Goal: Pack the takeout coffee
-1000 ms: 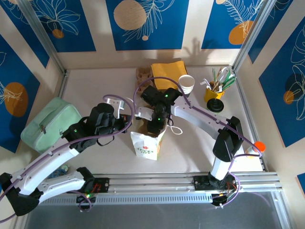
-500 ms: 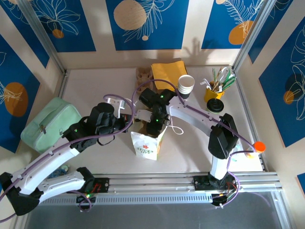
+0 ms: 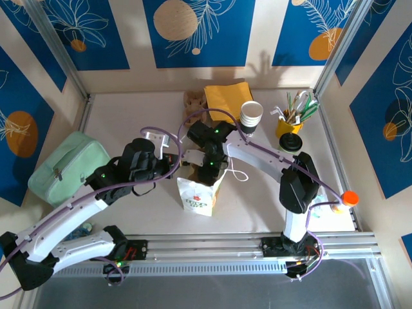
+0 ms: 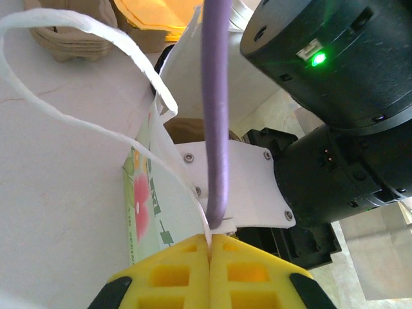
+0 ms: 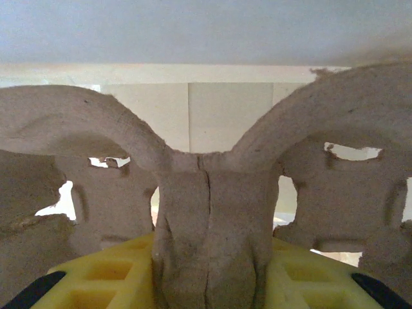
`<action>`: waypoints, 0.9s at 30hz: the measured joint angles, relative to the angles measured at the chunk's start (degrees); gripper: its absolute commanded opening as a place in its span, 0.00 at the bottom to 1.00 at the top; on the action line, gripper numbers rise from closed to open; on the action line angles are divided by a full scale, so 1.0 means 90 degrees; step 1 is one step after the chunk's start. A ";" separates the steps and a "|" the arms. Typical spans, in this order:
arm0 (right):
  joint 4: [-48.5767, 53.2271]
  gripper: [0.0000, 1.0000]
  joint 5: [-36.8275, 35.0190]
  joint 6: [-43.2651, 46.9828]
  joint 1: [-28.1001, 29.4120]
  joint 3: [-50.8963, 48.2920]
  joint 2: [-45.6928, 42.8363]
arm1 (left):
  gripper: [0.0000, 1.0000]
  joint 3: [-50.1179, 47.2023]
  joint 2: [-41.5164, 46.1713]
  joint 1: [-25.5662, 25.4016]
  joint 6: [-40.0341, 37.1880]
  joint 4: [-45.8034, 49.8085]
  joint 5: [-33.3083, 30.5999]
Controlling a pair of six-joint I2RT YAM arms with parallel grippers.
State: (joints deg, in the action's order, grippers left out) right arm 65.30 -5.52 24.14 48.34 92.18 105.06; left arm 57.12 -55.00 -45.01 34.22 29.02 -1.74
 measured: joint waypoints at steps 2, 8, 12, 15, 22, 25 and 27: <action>-0.0002 0.37 -0.0005 -0.0007 0.0007 -0.0051 0.0034 | 0.00 0.0000 0.0002 0.0000 0.0000 -0.0012 0.0007; -0.0051 0.38 -0.0027 -0.0049 0.0034 -0.0109 0.0107 | 0.00 0.0000 -0.0044 0.0000 0.0022 -0.0036 0.0029; -0.0117 0.38 -0.0029 -0.0070 0.0044 -0.0158 0.0114 | 0.00 0.0000 -0.0053 0.0000 0.0046 -0.0039 0.0044; -0.0153 0.38 -0.0029 -0.0070 0.0046 -0.0192 0.0143 | 0.00 0.0000 -0.0051 0.0000 0.0049 -0.0039 0.0044; -0.0260 0.38 -0.0027 -0.0075 0.0063 -0.0299 0.0279 | 0.00 0.0000 -0.0053 0.0000 0.0053 -0.0083 0.0044; -0.0299 0.38 -0.0024 -0.0075 0.0068 -0.0299 0.0369 | 0.00 0.0000 -0.0066 0.0000 0.0095 -0.0083 0.0044; -0.0318 0.38 -0.0024 -0.0078 0.0073 -0.0301 0.0418 | 0.00 0.0000 -0.0068 0.0002 0.0102 -0.0080 0.0044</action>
State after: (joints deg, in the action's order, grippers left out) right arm 62.43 -5.74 23.44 48.99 89.47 108.81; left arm 57.12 -55.61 -44.99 35.14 28.29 -1.34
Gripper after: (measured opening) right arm 0.377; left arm 0.052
